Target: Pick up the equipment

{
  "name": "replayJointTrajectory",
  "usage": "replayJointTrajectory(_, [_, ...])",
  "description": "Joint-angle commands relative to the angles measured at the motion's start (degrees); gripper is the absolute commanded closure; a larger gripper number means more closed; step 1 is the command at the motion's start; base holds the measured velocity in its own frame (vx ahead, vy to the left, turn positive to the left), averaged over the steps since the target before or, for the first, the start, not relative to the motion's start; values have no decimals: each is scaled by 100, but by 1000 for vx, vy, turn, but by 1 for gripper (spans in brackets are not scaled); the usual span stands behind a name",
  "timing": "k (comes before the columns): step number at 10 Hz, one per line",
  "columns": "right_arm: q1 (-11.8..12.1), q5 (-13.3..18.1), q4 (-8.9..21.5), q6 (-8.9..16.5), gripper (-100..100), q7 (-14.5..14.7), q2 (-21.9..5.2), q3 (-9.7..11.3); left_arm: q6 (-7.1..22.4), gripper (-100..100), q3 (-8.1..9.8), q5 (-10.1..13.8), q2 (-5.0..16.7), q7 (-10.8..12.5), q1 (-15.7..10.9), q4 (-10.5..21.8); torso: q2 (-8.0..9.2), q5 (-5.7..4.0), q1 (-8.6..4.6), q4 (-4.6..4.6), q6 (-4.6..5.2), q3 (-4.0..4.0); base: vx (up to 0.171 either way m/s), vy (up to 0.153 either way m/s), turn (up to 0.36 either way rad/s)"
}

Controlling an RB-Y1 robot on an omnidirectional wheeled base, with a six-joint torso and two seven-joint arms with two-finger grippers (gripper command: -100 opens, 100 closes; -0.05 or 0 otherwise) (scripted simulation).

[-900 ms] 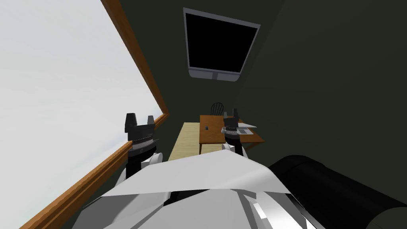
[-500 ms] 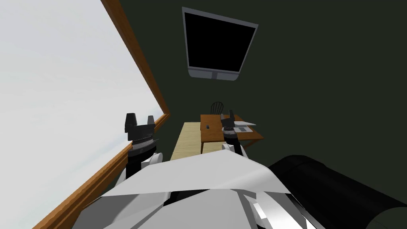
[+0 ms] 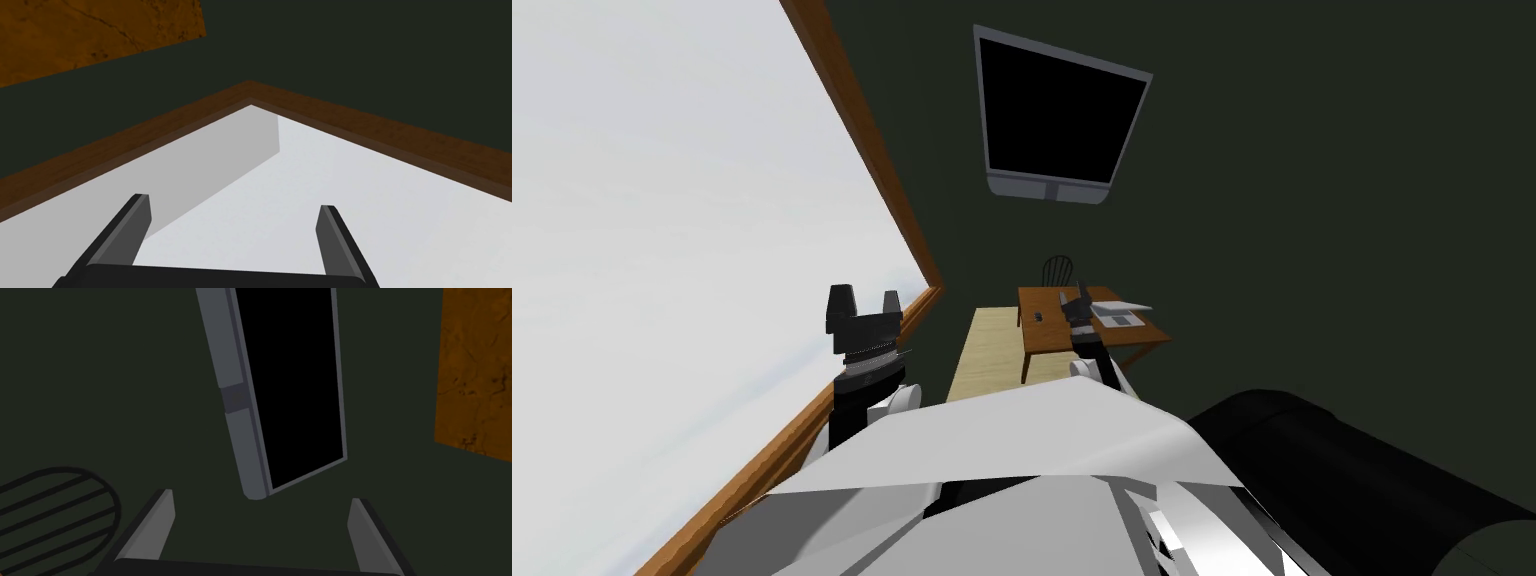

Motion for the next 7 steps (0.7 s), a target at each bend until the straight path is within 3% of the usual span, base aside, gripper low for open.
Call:
replayJointTrajectory(1, [-183,-146,248,245,-100,-128,-80,-10,0,0,0,0,0,0,0,0,0,0,0,0,0,0,-13,75,-52])
replayJointTrajectory(2, [-183,-146,248,245,-100,-128,-80,-10,0,0,0,0,0,0,0,0,0,-3,-8,0,1,0,-2,57,-27])
replayJointTrajectory(4, [-395,-418,606,623,-100,-385,-239,-45,0,0,0,0,0,0,0,0,-9,-4,-14,-2,1,-5,9,97,-67])
replayJointTrajectory(7, [-506,-559,804,906,-100,-522,-317,-69,0,0,0,0,0,0,1,0,-10,-2,-8,-2,1,-6,15,78,-40])
